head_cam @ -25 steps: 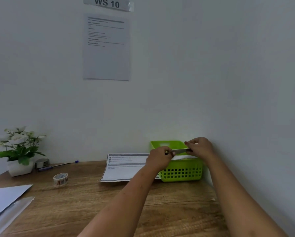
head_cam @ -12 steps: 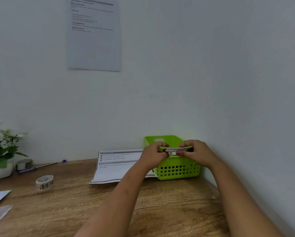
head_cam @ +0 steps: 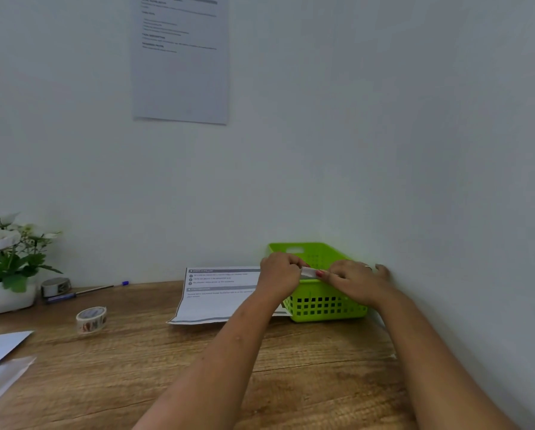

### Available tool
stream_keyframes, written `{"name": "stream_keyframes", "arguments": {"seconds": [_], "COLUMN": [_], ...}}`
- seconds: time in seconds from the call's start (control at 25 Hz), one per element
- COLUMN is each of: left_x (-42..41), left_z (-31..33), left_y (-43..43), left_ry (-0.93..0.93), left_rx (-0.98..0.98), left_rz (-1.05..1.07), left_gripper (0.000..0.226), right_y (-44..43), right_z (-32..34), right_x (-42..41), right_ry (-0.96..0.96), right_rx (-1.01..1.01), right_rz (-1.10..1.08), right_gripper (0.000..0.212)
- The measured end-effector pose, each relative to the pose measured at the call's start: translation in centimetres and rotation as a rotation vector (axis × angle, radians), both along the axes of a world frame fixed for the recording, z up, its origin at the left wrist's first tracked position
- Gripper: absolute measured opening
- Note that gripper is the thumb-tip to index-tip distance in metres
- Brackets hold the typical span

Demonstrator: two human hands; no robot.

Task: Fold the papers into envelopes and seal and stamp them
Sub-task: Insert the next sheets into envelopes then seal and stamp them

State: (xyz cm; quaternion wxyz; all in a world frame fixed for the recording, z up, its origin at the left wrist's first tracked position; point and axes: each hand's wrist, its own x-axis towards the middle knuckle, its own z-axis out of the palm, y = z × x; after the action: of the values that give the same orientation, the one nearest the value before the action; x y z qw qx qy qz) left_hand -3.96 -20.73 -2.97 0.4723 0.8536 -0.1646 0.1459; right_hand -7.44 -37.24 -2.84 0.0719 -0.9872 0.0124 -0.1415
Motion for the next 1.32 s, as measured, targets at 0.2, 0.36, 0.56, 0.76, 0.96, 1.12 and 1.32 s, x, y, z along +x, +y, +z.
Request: {"name": "stream_keyframes", "arguments": {"seconds": [0.2, 0.36, 0.56, 0.76, 0.96, 1.12, 1.32], "left_x": [-0.5, -0.5, -1.2, -0.4, -0.9, -3.5, -5.1], "left_z": [-0.4, -0.5, -0.7, -1.5, -4.9, -2.2, 1.2], "left_y": [0.1, 0.4, 1.2, 6.2, 13.4, 15.4, 16.5], "left_ry": [-0.019, 0.0, -0.022, -0.057, 0.276, 0.523, 0.734], "left_rx": [0.151, 0.089, -0.04, 0.029, 0.914, 1.194, 1.039], "left_rz": [-0.09, -0.138, -0.094, 0.082, 0.049, -0.032, -0.067], "left_gripper": [0.034, 0.027, 0.017, 0.024, 0.061, 0.068, 0.052], "right_y": [1.6, 2.6, 3.2, 8.3, 15.3, 16.9, 17.6], "right_z": [0.0, -0.1, -0.1, -0.2, -3.5, -3.9, -4.1], "right_x": [-0.1, 0.0, -0.7, -1.0, -1.3, -1.5, -1.9], "right_ry": [0.008, -0.072, -0.224, -0.498, -0.082, 0.224, 0.32], "right_rx": [-0.039, 0.025, 0.052, 0.018, -0.014, -0.02, -0.048], "right_rz": [0.024, 0.064, 0.104, 0.417, 0.529, 0.496, 0.388], "right_gripper": [0.05, 0.042, 0.029, 0.025, 0.033, 0.042, 0.057]}}
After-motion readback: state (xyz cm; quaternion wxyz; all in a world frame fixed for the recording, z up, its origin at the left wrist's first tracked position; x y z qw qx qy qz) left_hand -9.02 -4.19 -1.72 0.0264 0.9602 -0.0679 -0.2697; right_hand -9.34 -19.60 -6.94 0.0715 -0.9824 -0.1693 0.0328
